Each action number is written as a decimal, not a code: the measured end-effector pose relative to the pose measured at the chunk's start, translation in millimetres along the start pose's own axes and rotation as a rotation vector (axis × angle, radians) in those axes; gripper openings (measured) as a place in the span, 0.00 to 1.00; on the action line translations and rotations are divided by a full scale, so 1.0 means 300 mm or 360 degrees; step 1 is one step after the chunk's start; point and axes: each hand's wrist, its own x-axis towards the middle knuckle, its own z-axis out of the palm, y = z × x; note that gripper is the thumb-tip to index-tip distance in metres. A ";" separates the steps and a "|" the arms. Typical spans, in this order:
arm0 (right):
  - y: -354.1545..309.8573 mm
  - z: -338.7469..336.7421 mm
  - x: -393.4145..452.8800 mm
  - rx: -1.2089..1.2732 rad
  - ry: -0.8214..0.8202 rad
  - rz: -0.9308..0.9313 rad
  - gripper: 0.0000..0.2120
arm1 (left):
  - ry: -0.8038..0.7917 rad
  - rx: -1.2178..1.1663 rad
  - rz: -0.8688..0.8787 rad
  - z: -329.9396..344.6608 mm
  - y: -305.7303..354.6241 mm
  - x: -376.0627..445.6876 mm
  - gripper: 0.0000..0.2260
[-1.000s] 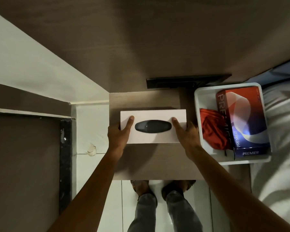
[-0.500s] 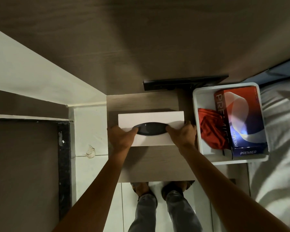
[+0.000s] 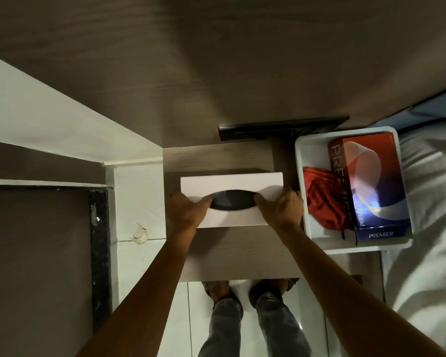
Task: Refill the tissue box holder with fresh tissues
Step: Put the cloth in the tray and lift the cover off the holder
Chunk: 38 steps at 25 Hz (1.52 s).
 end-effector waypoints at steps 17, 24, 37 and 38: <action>-0.008 -0.022 -0.004 0.0065 -0.0079 0.0018 0.40 | -0.0097 -0.0174 -0.0010 -0.010 -0.002 0.004 0.28; 0.006 0.002 -0.016 0.0006 -0.0047 0.0079 0.40 | 0.0003 -0.0061 0.0017 -0.023 -0.011 -0.007 0.43; -0.028 -0.045 -0.039 -0.0043 -0.0022 -0.0040 0.37 | -0.0077 -0.0156 0.0087 -0.030 -0.018 -0.003 0.25; -0.027 -0.047 -0.040 -0.0029 -0.0032 -0.0049 0.37 | -0.0076 -0.0164 0.0091 -0.034 -0.019 -0.007 0.25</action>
